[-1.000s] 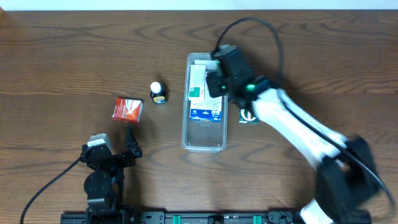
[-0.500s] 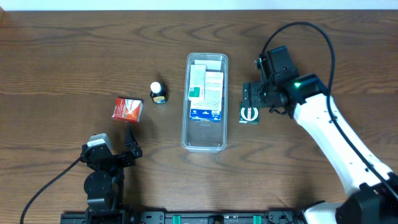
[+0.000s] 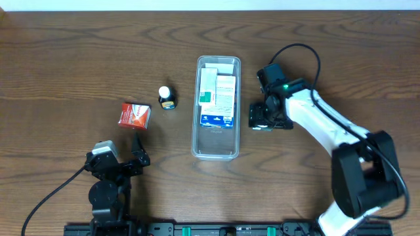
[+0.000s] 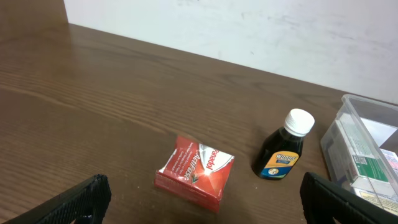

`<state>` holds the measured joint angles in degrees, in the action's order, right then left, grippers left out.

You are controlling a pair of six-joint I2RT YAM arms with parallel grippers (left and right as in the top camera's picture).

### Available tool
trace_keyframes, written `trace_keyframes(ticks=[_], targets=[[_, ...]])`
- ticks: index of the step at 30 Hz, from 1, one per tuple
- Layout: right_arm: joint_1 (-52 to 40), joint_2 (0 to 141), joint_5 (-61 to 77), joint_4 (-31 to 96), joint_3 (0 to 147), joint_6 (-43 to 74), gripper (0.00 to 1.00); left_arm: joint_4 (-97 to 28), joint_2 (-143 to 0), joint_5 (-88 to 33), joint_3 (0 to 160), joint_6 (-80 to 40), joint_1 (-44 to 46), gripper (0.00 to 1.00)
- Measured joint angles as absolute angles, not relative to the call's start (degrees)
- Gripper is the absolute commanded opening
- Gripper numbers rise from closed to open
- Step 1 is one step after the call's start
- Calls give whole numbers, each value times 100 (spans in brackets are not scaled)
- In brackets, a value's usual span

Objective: Pack container
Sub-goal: 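Move the right gripper to the green Zam-Buk box and grasp it, then carry the Zam-Buk box into the container and release it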

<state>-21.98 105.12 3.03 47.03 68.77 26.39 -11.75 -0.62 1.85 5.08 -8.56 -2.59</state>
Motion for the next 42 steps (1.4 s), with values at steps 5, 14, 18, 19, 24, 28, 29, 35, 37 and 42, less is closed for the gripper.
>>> trace_keyframes(ticks=[5,14,18,19,24,28,29,35,37,42], targets=[[-2198,10844,340,4659,6877,2742,55,-1177,-62,185,508,-854,-259,98],[-2198,10818,360,4547,6877,2805,48,-1177,-62,185,508,-854,-259,98],[-2198,10600,242,4582,6862,2781,48,-1175,-62,185,508,-854,-259,98],[-2198,10481,217,4606,6860,2775,49,-1177,-62,185,508,-854,-259,98],[-2213,9317,121,4619,6866,2674,50,-1177,-62,185,508,-854,-259,98],[-2344,8348,58,4346,6943,2650,51,-1175,-62,185,508,-854,-259,98],[-2408,8208,51,4233,6963,2648,51,-1177,-62,185,508,-854,-259,98],[-2921,8243,43,3424,7006,2648,52,-1175,-62,185,508,-854,-259,98],[-3074,8468,43,3050,7008,2652,54,-1177,-62,185,508,-854,-259,98],[-3301,9258,49,2156,7006,2633,53,-1177,-62,185,508,-854,-259,98]])
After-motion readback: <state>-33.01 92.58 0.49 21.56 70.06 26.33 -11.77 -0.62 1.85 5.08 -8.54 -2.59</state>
